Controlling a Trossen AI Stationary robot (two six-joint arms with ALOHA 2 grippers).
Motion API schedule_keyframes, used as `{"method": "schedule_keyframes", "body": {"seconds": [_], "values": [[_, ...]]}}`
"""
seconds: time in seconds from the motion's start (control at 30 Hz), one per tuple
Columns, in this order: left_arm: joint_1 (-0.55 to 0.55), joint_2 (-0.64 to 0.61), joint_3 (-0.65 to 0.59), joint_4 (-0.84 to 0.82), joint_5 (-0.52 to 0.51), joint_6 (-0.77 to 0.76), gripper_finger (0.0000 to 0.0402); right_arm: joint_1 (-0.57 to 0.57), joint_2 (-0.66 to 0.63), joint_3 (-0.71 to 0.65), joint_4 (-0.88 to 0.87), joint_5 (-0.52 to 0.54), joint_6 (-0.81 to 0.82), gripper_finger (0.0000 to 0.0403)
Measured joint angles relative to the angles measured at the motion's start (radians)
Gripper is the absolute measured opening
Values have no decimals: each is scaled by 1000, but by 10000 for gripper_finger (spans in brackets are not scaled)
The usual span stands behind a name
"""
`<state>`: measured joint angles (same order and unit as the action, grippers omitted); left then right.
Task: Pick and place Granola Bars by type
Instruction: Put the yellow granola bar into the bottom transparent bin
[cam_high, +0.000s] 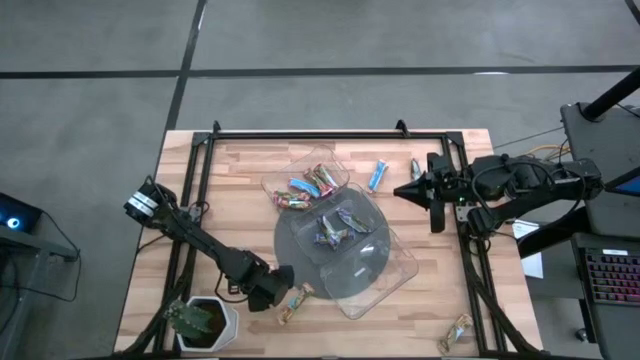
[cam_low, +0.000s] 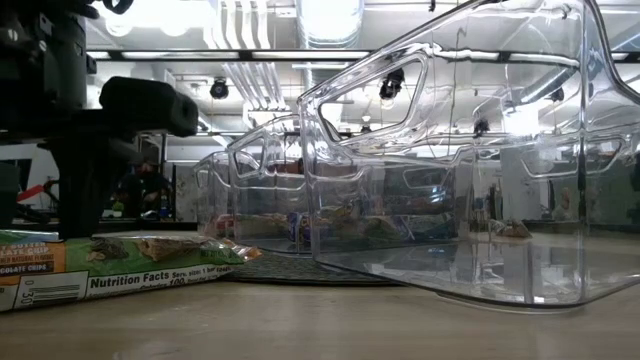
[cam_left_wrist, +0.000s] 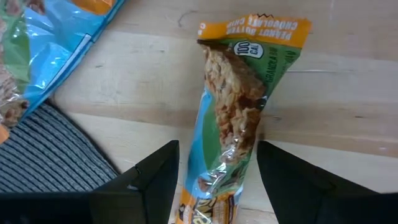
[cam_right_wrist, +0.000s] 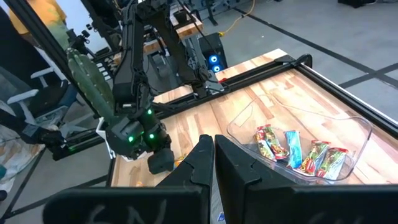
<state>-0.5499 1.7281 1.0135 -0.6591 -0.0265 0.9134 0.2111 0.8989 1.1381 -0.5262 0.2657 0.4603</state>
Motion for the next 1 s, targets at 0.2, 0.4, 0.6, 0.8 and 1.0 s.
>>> {"method": "schedule_keyframes", "body": {"seconds": [0.2, 0.4, 0.6, 0.8, 1.0], "values": [[0, 5, 1, -3, 3, -10, 202, 0, 0, 0, 0, 0, 0, 8], [1, 5, 1, -11, 23, -35, 202, 0, 0, 0, 0, 0, 0, 8], [1, 6, 1, -20, 31, -40, 202, 0, 0, 0, 0, -1, 0, 8], [1, 7, 1, -23, 37, -55, 195, 0, 0, 0, 0, -1, 0, 8], [1, 7, 0, -34, 50, -61, 144, 0, 0, 0, 0, -1, 0, 8]]}}
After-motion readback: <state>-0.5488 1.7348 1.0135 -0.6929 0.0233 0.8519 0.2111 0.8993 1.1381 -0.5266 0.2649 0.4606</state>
